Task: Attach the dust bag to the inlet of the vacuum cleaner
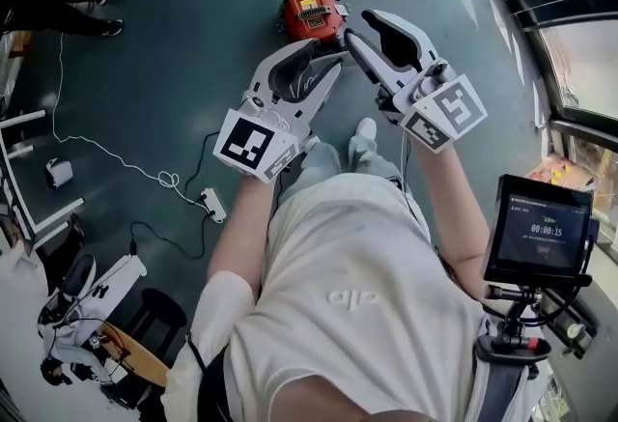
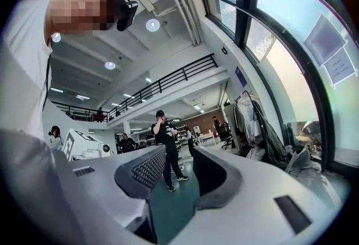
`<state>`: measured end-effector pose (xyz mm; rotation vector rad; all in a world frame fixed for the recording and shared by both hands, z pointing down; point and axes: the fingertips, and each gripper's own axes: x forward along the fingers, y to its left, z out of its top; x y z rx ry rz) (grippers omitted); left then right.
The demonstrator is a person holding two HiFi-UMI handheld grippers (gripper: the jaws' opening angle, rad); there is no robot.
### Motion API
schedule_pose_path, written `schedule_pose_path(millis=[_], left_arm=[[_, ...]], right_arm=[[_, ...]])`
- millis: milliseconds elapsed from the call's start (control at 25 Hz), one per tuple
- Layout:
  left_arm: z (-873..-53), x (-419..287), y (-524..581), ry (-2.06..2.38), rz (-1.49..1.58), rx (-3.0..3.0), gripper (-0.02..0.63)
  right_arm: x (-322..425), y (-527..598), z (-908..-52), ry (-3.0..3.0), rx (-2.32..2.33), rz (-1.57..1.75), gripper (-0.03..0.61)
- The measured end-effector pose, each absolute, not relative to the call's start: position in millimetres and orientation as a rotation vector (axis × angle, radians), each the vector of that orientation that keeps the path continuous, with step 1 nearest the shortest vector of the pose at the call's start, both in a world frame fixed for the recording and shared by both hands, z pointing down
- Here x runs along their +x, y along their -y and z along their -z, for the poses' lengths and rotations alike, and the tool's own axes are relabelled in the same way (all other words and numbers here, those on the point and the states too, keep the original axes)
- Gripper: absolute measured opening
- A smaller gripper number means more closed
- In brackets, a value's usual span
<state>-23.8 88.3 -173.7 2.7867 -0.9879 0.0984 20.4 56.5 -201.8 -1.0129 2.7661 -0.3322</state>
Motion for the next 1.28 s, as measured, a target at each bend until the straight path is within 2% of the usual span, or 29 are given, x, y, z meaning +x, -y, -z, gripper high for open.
schedule_pose_path(millis=[240,680,1200,1240,1280], left_arm=[[220.1,-20.1,-85.0,1.023,-0.050,2.838,0.167],[225.5,-1.1,-74.0,1.008,-0.074,2.844,0.166],[235.4,-27.5,-66.1,1.068,-0.008,2.840,0.166],[236.8,-29.4,-65.4,1.081,-0.001,2.839,0.166],[238.2,-31.1,-64.8,1.091,0.008,2.837,0.166]], right_arm=[[26.2,-62.4,234.2,-2.708,-1.028,0.317,0.164],[40.4,-58.9,250.2,-2.672,-1.065,0.258,0.164],[41.1,-49.1,259.3,-2.656,-1.124,0.163,0.162],[41.5,-48.8,258.0,-2.662,-1.136,0.151,0.088],[41.3,-49.2,257.3,-2.666,-1.137,0.146,0.041]])
